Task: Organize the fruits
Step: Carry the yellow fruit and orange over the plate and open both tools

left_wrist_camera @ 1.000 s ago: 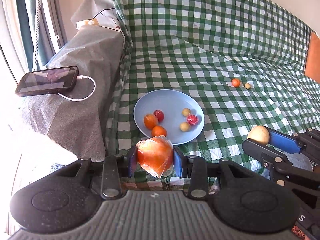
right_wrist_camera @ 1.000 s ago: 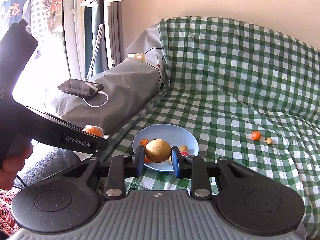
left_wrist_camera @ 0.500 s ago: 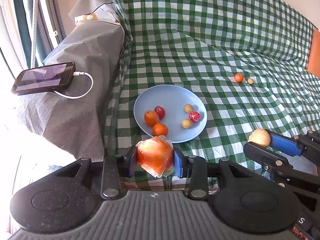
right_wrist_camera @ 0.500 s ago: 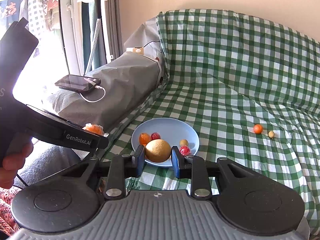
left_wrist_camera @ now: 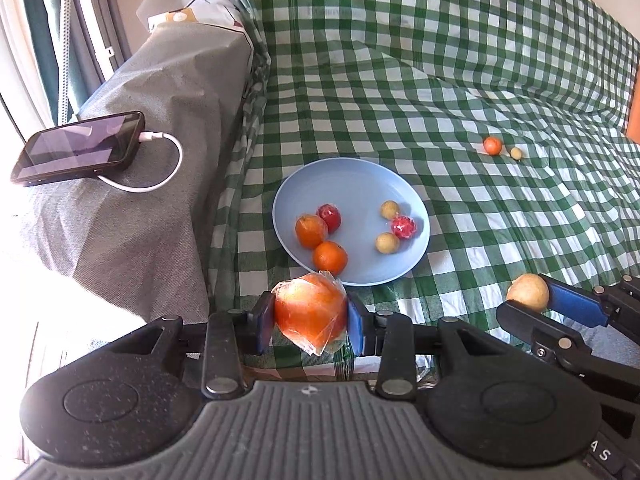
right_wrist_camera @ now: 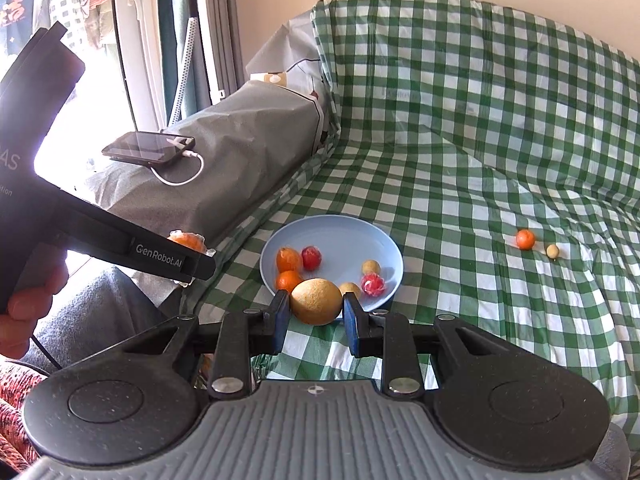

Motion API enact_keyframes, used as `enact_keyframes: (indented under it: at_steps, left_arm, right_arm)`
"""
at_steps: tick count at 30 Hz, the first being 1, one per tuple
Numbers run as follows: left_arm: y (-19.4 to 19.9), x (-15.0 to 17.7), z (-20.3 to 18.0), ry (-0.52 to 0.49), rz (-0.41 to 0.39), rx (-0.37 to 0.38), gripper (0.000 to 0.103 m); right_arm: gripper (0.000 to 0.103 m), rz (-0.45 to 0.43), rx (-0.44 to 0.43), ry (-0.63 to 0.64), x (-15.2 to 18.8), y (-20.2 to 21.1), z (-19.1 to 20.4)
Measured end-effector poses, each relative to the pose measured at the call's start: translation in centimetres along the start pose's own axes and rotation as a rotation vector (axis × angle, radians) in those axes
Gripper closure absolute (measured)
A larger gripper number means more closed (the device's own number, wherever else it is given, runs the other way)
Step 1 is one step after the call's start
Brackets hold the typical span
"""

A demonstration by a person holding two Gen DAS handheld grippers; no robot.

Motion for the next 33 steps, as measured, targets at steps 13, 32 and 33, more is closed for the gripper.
enact_keyframes:
  at_steps: [13,32,33]
  left_arm:
    - [-5.6,-3.6,-0.2,-0.027,0.048,-0.007,0.062]
    - [-17.6,-9.6,-1.2,-0.087,0.137,-0.001,0.062]
    - [-18.1,-9.7,-1.2,-0.091,0.144,-0.002,0.062]
  right_arm:
    - [0.073,0.08,0.022,-0.055,-0.4,-6.3,-1.6]
    - [0.073,0.181,0.01,-0.046,-2.2,-19.6,-3.6]
    - [0.073,0.189,0.008,-0.045,-2.1,-20.0,-3.6]
Point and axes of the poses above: each gripper's, at about its wrist camera, not at the fingertips, and y roughly against the way its jaws point, z to its left, x to its underside, the point moved 7 cm from there along -y, roughly the way its jaws point, and after that the axes turned 3 degrees about x, right-handed, at the moved point
